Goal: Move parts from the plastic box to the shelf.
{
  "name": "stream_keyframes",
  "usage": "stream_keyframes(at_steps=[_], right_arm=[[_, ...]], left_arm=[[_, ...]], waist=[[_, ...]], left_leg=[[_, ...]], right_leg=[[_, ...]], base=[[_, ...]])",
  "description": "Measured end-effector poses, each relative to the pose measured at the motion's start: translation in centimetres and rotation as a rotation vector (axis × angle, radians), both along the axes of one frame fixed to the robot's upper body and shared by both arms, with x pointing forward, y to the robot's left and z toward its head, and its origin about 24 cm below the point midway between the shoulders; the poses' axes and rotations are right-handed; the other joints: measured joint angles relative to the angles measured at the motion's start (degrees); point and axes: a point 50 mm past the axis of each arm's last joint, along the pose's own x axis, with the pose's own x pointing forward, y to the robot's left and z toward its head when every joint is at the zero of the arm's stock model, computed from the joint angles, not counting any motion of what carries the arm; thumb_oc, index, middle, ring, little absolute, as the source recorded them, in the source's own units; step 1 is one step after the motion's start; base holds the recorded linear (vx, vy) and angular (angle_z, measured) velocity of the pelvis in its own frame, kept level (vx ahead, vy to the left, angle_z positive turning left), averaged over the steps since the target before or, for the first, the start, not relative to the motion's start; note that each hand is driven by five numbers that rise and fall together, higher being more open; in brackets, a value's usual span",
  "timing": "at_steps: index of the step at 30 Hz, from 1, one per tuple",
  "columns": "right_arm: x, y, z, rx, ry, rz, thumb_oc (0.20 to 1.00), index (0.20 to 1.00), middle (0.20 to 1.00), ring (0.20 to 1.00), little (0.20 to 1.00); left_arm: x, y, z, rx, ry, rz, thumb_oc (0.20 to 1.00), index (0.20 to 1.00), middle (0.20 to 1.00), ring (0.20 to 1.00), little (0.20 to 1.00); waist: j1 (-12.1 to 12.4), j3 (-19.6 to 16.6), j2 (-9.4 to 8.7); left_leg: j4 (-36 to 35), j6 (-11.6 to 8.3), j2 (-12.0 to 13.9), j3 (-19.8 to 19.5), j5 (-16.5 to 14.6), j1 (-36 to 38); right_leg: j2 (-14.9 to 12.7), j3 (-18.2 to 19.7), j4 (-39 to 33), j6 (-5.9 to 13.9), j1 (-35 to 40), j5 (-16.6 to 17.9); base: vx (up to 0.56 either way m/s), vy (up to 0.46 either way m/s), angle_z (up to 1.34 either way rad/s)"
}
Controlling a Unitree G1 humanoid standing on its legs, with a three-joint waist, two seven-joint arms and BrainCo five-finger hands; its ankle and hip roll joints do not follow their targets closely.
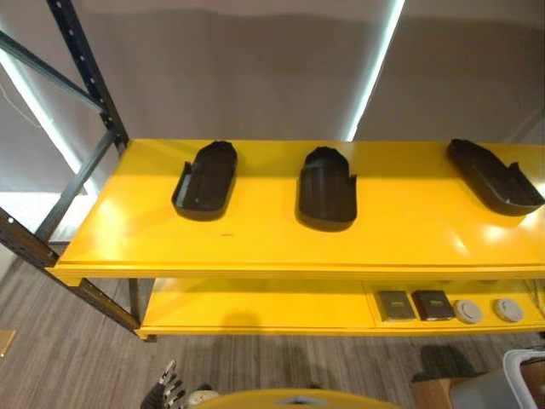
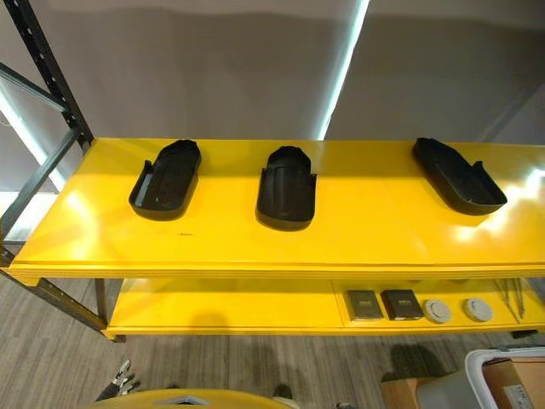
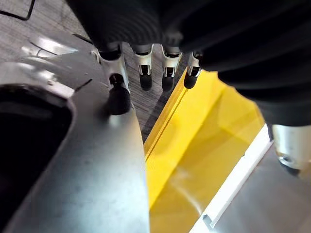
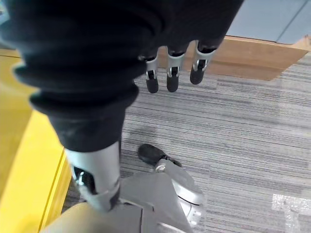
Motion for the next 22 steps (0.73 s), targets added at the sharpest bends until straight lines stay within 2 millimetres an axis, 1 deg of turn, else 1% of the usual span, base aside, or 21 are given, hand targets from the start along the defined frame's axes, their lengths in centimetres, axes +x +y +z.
stream_keyframes(at_steps=[2,5,10,22], right_arm=[[0.1,0.3,-0.1,0.010,-0.009,0.002,1.000,1.000,1.000,1.000,1.000],[-0.3,0.2,-0.1,0.004,0.005,-0.001,1.000,1.000,1.000,1.000,1.000],[-0.3,0.1,-0.1,0.001,0.008,-0.001,1.000,1.000,1.000,1.000,1.000],[-0.3,0.0,-0.1,-0.004,0.010,0.010,1.000,1.000,1.000,1.000,1.000]], left_arm=[[0.0,0.0,-0.1,0.039,0.016,-0.026,1.000,1.000,1.000,1.000,1.000],[1.0,0.0,0.0,0.107,0.012,-0.064,1.000,1.000,1.000,1.000,1.000],[1.5,-0.3,0.0,0.136,0.014,-0.098,1.000,1.000,1.000,1.000,1.000],[1.2,0.0,-0.1,0.230,0.055,-0.128,1.000,1.000,1.000,1.000,1.000]], waist=[[-0.44,-0.06,-0.09],[-1.06,0.13,0.33],[-1.26,0.09,0.94],[-1.12,-0.02,1.29]], left_leg=[[0.00,0.06,-0.02,0.37,-0.05,0.10],[-0.07,0.05,0.04,0.55,-0.09,0.55],[-0.31,-0.01,0.13,0.59,-0.13,0.85],[-0.30,0.00,0.11,0.59,-0.15,0.86]], right_leg=[[-0.05,0.05,-0.01,0.01,0.18,0.00],[0.00,0.40,-0.02,-0.04,0.34,0.03],[0.09,0.53,-0.02,-0.03,0.58,0.02],[0.10,0.58,-0.02,-0.04,0.61,0.01]], base=[[0.00,0.000,0.00],[0.03,0.002,-0.06],[0.00,0.000,0.00],[0.00,0.000,0.00]])
